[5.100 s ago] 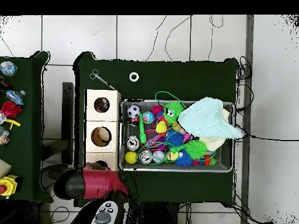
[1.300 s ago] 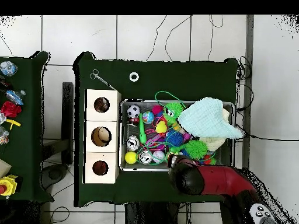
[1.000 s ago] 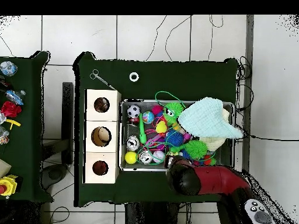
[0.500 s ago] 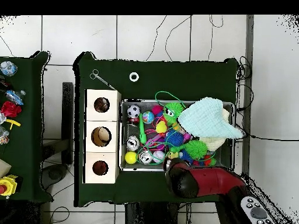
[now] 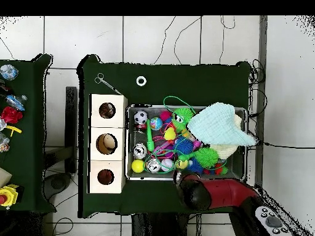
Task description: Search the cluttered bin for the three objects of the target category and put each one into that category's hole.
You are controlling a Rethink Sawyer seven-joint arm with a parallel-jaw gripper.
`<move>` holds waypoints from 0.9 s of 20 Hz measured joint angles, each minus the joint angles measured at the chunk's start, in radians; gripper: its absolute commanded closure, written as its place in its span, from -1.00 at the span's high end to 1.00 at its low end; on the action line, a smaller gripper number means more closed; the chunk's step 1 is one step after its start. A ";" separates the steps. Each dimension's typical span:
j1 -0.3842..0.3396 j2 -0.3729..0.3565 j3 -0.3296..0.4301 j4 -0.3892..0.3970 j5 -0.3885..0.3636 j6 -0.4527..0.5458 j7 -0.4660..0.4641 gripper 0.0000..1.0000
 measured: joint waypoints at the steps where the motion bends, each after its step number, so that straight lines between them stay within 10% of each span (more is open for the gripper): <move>1: 0.002 0.006 0.000 0.000 0.000 0.000 0.000 1.00; 18: 0.054 0.044 -0.003 -0.003 0.000 0.000 0.000 1.00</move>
